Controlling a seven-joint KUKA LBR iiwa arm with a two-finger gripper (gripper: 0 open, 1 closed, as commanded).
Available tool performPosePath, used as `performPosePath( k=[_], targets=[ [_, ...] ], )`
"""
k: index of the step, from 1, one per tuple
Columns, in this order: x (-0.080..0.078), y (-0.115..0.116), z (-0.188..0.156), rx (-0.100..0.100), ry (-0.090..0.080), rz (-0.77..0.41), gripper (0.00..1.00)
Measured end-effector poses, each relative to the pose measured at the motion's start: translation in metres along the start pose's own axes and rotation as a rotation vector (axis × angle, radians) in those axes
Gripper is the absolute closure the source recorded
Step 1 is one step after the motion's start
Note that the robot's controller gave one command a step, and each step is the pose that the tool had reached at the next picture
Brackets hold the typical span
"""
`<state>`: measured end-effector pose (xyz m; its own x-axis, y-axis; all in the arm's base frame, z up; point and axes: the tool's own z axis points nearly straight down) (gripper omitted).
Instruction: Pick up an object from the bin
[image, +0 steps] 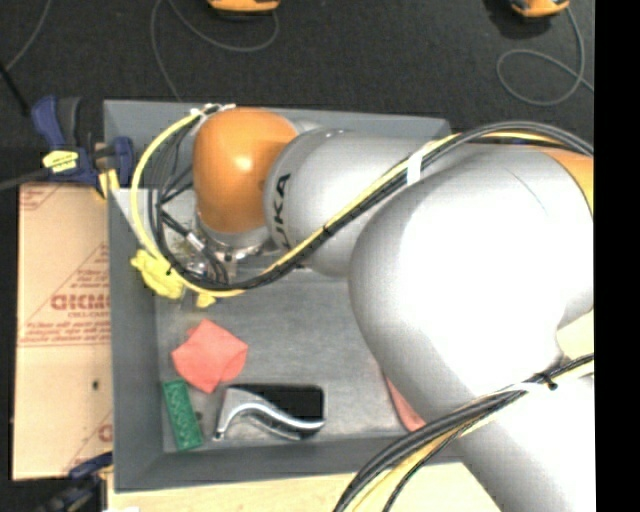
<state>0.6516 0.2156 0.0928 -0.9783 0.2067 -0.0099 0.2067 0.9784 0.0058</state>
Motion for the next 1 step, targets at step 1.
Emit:
performPosePath(
  k=[1],
  targets=[
    [-0.0027, 0.0014, -0.0178, -0.006, -0.009, 0.000, 1.00]
  ],
)
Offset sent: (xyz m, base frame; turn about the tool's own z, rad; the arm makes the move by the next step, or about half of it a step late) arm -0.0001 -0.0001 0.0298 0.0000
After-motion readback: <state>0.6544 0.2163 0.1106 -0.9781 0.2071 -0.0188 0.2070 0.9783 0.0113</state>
